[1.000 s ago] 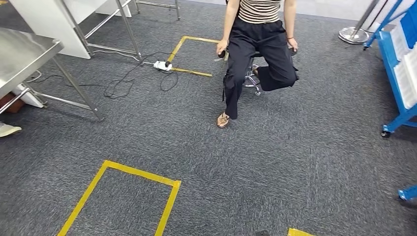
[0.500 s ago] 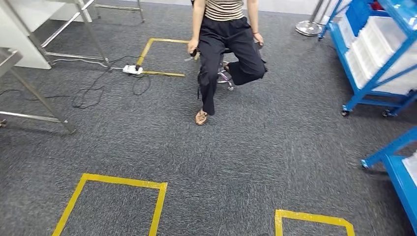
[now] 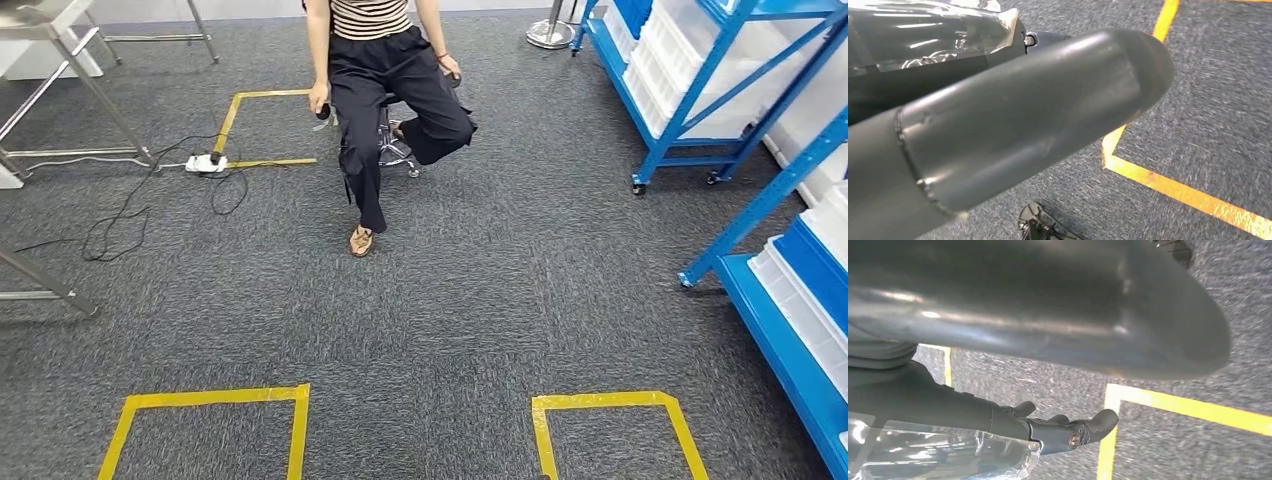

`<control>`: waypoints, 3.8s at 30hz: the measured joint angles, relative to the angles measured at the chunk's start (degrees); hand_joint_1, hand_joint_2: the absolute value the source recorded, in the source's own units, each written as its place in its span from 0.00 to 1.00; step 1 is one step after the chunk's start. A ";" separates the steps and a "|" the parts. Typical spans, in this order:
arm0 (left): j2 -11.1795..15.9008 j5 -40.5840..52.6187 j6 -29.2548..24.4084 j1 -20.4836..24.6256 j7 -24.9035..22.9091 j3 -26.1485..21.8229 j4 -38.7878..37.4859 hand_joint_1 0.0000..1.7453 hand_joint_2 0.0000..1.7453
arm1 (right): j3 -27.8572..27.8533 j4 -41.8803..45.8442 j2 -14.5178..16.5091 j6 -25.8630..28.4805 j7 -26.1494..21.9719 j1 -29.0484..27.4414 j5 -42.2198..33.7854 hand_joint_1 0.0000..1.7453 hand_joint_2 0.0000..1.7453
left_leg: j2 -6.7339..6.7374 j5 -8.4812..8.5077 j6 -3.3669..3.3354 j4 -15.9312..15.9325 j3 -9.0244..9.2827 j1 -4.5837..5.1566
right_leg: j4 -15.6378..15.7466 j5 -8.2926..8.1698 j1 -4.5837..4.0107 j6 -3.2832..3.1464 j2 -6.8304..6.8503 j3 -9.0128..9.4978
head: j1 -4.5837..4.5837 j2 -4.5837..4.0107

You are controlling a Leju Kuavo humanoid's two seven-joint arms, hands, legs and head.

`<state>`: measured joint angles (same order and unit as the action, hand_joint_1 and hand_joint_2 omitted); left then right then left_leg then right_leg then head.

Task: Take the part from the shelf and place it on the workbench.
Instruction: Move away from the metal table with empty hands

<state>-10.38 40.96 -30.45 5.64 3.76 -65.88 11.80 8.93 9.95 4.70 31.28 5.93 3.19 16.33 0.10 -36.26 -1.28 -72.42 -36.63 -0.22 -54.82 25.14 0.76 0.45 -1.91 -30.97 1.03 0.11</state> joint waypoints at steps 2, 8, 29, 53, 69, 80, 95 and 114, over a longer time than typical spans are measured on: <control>0.01 -0.01 -0.02 -0.04 -0.04 0.07 0.00 0.00 0.00 | -0.01 -0.02 0.00 -0.11 0.01 -0.07 0.05 0.00 0.00 | -0.30 3.15 0.09 3.17 1.24 -0.39 | -0.21 0.01 0.00 0.02 -1.49 0.07 | 0.00 0.00; -0.03 -0.40 -0.22 0.02 -0.41 0.11 0.00 0.00 0.00 | -0.01 -0.04 0.11 -0.28 0.06 0.16 0.83 0.00 0.00 | -4.00 8.40 -0.25 15.44 6.33 -0.80 | -0.90 -0.56 0.15 1.36 -5.52 -1.55 | -0.07 0.00; 0.00 -0.78 -0.11 0.09 -0.02 0.08 0.00 0.00 0.00 | -0.03 -0.18 0.27 -0.51 0.56 0.26 1.63 0.00 0.00 | 0.43 1.05 0.29 2.42 0.45 -0.33 | 0.04 0.39 0.11 -0.07 1.29 0.26 | -0.04 0.00; 0.12 -0.43 1.15 0.38 0.64 0.11 -0.02 0.00 0.00 | 0.12 -0.25 -0.03 -0.32 1.80 0.03 3.44 0.00 0.00 | 3.58 9.14 -1.53 14.62 4.70 0.12 | -0.88 2.02 -1.19 1.14 2.79 1.02 | -0.66 0.00; 0.41 -3.43 1.04 0.35 1.91 -1.42 -0.02 0.00 0.00 | 0.14 -0.25 0.29 -0.26 2.21 0.05 4.19 0.00 0.00 | 3.26 9.71 -1.77 15.26 4.74 0.08 | -1.10 2.00 -0.85 1.67 2.92 0.75 | -0.65 0.00; 0.12 -3.50 1.03 0.37 1.98 -1.57 -0.03 0.00 0.00 | 0.14 -0.25 0.13 -0.26 2.42 -0.15 4.60 0.00 0.00 | 2.98 9.79 -1.72 15.68 5.20 -0.25 | -2.63 1.76 -0.58 2.58 2.93 -0.58 | -0.86 0.00; 0.36 -3.41 1.05 0.20 2.05 -1.79 -0.07 0.00 0.00 | 0.16 -0.25 0.10 -0.23 2.53 0.12 4.78 0.00 0.00 | -0.46 9.11 2.34 10.32 1.78 -2.40 | -0.81 1.67 0.51 1.00 0.92 1.07 | 0.00 0.00; 0.01 -3.23 1.99 0.32 2.56 -2.03 -0.13 0.00 0.00 | 0.19 -0.25 -0.22 -0.14 2.42 0.06 4.85 0.00 0.00 | -0.49 8.65 -0.95 13.48 3.98 0.00 | -2.56 2.24 -1.88 -0.41 1.63 -1.37 | -1.14 0.00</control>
<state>-10.38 37.73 -28.46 5.96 6.32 -67.91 11.68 9.11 9.70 4.48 31.14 8.35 3.25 21.18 -0.39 -27.61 -2.23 -58.94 -32.65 -0.22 -57.38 27.38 -1.12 0.03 -0.29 -32.34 -0.11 0.11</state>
